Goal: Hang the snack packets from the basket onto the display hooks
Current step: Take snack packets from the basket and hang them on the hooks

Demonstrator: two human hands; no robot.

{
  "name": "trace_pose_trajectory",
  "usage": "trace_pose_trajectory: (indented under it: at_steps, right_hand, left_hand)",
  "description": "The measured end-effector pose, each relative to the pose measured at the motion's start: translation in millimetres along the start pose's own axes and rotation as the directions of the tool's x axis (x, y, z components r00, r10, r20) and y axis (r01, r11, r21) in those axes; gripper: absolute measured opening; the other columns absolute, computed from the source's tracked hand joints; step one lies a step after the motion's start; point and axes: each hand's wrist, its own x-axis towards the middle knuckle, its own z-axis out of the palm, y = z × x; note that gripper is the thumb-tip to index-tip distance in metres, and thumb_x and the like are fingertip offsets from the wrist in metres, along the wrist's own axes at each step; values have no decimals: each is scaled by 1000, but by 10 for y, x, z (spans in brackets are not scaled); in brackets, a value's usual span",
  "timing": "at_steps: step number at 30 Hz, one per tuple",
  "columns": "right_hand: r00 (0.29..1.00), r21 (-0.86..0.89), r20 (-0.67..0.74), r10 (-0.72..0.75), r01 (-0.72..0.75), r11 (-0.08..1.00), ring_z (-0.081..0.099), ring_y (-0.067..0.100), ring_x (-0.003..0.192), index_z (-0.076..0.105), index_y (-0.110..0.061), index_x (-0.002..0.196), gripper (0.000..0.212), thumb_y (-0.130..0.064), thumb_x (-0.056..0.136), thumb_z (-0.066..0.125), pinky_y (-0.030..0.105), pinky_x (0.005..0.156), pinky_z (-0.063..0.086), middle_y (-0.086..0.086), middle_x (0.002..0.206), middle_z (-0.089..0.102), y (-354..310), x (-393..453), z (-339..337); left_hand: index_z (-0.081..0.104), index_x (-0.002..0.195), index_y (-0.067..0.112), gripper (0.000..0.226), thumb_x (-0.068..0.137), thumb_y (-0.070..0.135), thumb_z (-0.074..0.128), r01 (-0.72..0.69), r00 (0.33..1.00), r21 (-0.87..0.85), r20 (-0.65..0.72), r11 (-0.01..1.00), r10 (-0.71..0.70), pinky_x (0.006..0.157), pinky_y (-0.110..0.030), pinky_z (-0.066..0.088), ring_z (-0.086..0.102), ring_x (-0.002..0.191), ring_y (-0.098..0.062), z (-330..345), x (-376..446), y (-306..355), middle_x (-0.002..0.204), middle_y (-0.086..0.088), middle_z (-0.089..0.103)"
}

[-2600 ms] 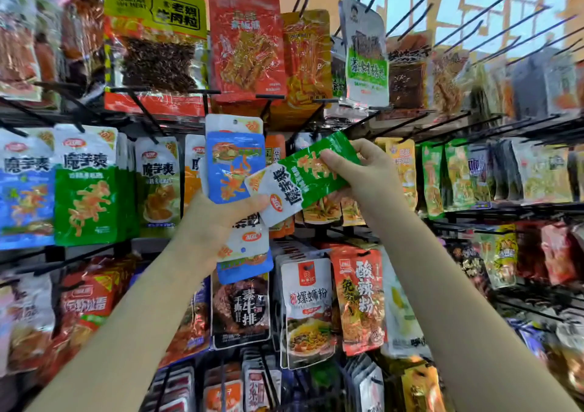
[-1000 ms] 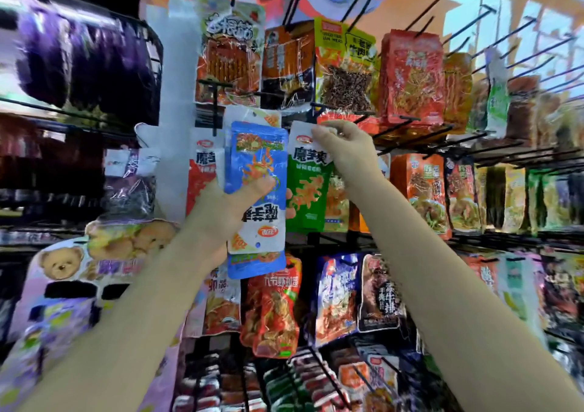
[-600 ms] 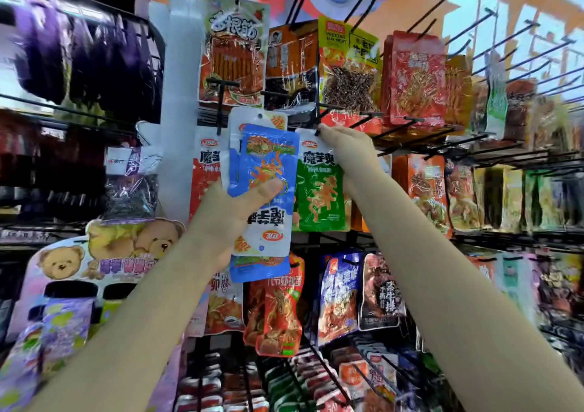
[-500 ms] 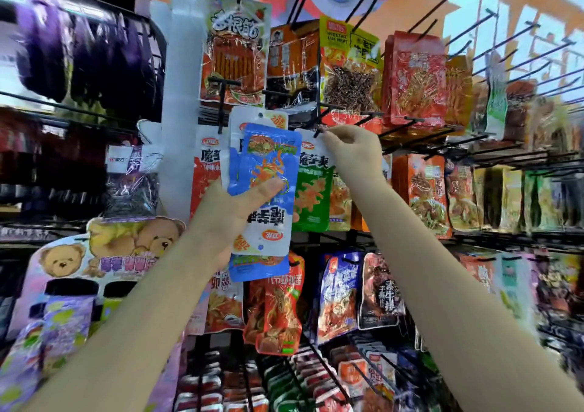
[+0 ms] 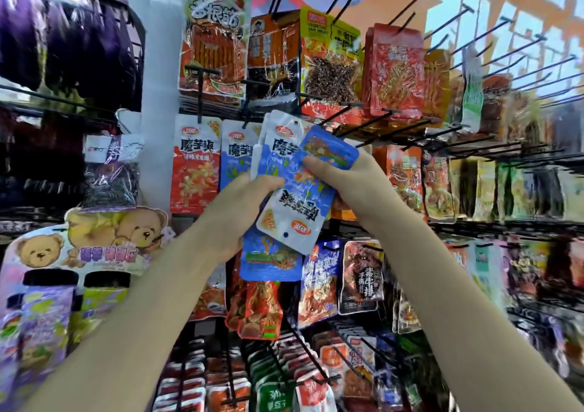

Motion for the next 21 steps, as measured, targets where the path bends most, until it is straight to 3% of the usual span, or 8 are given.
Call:
trace_pose_trajectory:
  at_steps: [2, 6, 8, 10, 13, 15, 19, 21]
  right_hand:
    - [995, 80, -94, 27, -20, 997, 59, 15, 49, 67, -20, 87, 7, -20, 93, 72, 22, 45, 46, -2, 65, 67, 46, -23, -28]
    - [962, 367, -246, 115, -17, 930, 52, 14, 37, 67, -11, 94, 8, -16, 92, 72, 21, 38, 42, 3, 66, 69, 107, -97, -100]
    - [961, 475, -234, 148, -19, 880, 63, 17, 44, 65, -6, 109, 20, -13, 92, 72, 23, 42, 50, 4, 77, 75, 125, -156, -87]
    - [964, 505, -215, 153, -24, 863, 70, 22, 53, 63, -5, 116, 27, -11, 91, 71, 26, 48, 56, 6, 87, 77, 162, -212, -45]
    - [978, 440, -143, 152, -74, 895, 74, 28, 66, 63, -8, 112, 25, -14, 90, 74, 38, 65, 64, 9, 94, 77, 204, -257, 16]
    - [983, 352, -84, 166, -126, 927, 75, 25, 73, 64, -11, 103, 23, -13, 85, 78, 41, 75, 63, 9, 95, 77, 237, -247, -12]
    - [966, 79, 200, 164, -183, 980, 68, 15, 61, 67, -16, 79, 14, -9, 82, 79, 22, 56, 53, 5, 80, 72, 274, -216, -61]
    - [962, 72, 231, 145, -165, 984, 70, 16, 67, 67, -15, 85, 9, -14, 88, 76, 23, 58, 54, 4, 83, 74, 233, -212, -3]
  left_hand:
    - [62, 107, 3, 29, 100, 30, 57, 17, 999, -8, -40, 1000, -17, 60, -37, 60, 71, 70, -25, -22, 12, -57, 87, -16, 73]
    - [62, 104, 16, 29, 90, 41, 69, -29, 974, -29, -226, 999, 22, 75, -43, 56, 68, 80, -24, -58, 23, -164, 96, -6, 67]
    - [64, 119, 23, 58, 77, 61, 76, -40, 968, -82, -250, 996, 18, 89, -57, 56, 71, 99, -32, -32, -20, -183, 113, -7, 72]
    - [65, 123, 27, 78, 62, 70, 84, -85, 968, -66, -244, 994, 66, 91, -59, 55, 70, 105, -35, 25, -60, -208, 118, -7, 73]
    - [72, 113, 19, 43, 76, 35, 87, -154, 948, -40, -288, 987, 137, 89, -57, 58, 74, 96, -28, 71, -58, -254, 106, -3, 77]
    - [73, 107, 15, 30, 81, 26, 84, -178, 914, -65, -381, 982, 140, 87, -58, 58, 74, 92, -26, 49, -38, -262, 101, -4, 77]
    - [74, 102, 14, 32, 78, 30, 87, -210, 871, -108, -472, 972, 136, 86, -56, 59, 75, 94, -27, -67, 22, -200, 98, -5, 78]
    - [73, 107, 9, 37, 77, 26, 87, -234, 886, -38, -420, 972, 196, 84, -51, 61, 75, 92, -23, -78, 25, -154, 98, -3, 78]
